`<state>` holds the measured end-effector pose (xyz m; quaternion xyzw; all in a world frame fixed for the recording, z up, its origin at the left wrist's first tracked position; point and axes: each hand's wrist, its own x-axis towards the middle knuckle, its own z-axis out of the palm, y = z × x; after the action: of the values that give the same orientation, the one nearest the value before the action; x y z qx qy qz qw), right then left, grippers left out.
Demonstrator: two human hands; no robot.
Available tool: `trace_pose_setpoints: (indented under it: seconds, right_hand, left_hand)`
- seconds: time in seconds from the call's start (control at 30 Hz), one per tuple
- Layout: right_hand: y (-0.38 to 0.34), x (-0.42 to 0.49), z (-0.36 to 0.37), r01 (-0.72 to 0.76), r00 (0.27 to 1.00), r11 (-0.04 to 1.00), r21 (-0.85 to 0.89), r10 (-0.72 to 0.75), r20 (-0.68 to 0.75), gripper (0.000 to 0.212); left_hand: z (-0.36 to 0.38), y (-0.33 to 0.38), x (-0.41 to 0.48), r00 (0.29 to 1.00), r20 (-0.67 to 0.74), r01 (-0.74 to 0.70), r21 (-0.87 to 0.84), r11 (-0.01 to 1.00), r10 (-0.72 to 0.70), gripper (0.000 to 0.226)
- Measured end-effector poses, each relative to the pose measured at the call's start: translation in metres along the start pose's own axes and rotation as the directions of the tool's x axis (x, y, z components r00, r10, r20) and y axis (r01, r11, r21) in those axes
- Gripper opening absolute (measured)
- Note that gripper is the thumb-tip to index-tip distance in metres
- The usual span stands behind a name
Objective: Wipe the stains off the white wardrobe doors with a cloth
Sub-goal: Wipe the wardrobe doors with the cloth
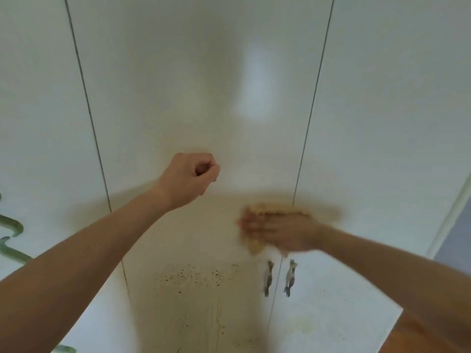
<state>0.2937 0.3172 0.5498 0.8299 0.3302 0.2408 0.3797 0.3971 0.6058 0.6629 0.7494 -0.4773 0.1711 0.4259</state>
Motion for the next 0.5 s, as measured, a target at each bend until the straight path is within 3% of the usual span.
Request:
trace_pose_setpoints:
  seconds: [0.07, 0.13, 0.2, 0.23, 0.3, 0.37, 0.43, 0.5]
  right_hand:
    - [0.069, -0.008, -0.046, -0.153, 0.984, 0.988, -0.018, 0.151, -0.095, 0.063]
    - [0.108, 0.003, -0.078, -0.340, 0.904, 0.940, 0.002, 0.328, -0.276, 0.060]
    - [0.099, 0.015, -0.074, -0.478, 0.810, 0.878, 0.028, 0.453, -0.372, 0.060]
    - [0.077, 0.020, -0.057, -0.491, 0.805, 0.871, 0.031, 0.467, -0.366, 0.061]
    - [0.017, 0.009, -0.013, -0.346, 0.912, 0.938, 0.007, 0.338, -0.232, 0.067]
    - [-0.024, -0.033, 0.022, -0.075, 0.997, 0.996, -0.043, 0.073, -0.040, 0.073]
    - [-0.026, -0.079, 0.033, 0.055, 0.998, 0.997, -0.049, -0.055, 0.016, 0.073]
    - [0.000, -0.108, 0.025, 0.057, 0.998, 0.998, -0.016, -0.057, 0.020, 0.077]
  left_hand:
    - [0.008, 0.015, 0.013, 0.999, -0.037, -0.007, -0.018, 1.000, 0.007, 0.027]
    - [0.019, 0.027, 0.021, 0.995, -0.100, -0.014, -0.065, 0.998, 0.007, 0.028]
    - [0.038, 0.036, 0.020, 0.990, -0.141, -0.027, -0.084, 0.996, 0.015, 0.029]
    - [0.048, 0.038, 0.018, 0.990, -0.138, -0.029, -0.084, 0.996, 0.017, 0.029]
    - [0.068, 0.042, 0.013, 0.995, -0.102, -0.015, -0.090, 0.996, 0.006, 0.027]
    - [0.082, 0.045, 0.008, 0.998, -0.056, 0.018, -0.082, 0.996, -0.023, 0.026]
    - [0.091, 0.048, 0.006, 0.998, -0.039, 0.041, -0.044, 0.998, -0.043, 0.027]
    - [0.100, 0.054, 0.007, 0.998, -0.029, 0.055, 0.008, 0.998, -0.055, 0.029]
